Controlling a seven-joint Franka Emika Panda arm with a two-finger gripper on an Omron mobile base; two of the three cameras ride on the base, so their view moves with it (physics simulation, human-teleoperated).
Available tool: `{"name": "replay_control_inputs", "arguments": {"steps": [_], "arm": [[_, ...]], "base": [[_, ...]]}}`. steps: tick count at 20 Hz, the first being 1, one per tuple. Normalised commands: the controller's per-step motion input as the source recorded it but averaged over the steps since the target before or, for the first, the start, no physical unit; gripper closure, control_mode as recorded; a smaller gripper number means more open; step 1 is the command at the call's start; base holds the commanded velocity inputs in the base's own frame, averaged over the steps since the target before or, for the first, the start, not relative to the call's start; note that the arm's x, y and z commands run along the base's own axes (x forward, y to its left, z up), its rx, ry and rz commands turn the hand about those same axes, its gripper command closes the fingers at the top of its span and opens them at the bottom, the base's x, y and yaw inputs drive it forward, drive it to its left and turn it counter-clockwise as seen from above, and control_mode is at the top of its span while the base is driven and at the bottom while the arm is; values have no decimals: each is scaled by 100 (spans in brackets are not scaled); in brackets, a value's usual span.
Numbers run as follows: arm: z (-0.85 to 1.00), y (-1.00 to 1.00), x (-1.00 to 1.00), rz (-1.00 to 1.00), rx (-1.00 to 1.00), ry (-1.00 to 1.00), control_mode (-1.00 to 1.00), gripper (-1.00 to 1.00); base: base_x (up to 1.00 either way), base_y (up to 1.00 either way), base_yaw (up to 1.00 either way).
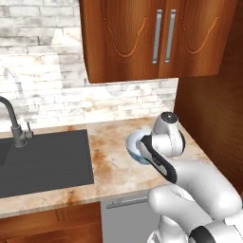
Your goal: Take the pear, tangerine, and lime from the freezer and place them in the bowl on the counter.
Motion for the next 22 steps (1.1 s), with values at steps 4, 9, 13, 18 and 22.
{"name": "replay_control_inputs", "arguments": {"steps": [4,9,13,18,22], "arm": [[-23,0,28,0,0,0,-100,-100],[-1,0,3,0,0,0,-100,-100],[2,0,0,0,0,0,-100,-100],[17,0,0,0,0,0,-100,-100],[73,0,-43,0,0,-2,-100,-100]], "base": [[0,0,0],[0,0,0],[0,0,0],[0,0,0],[0,0,0]]}}
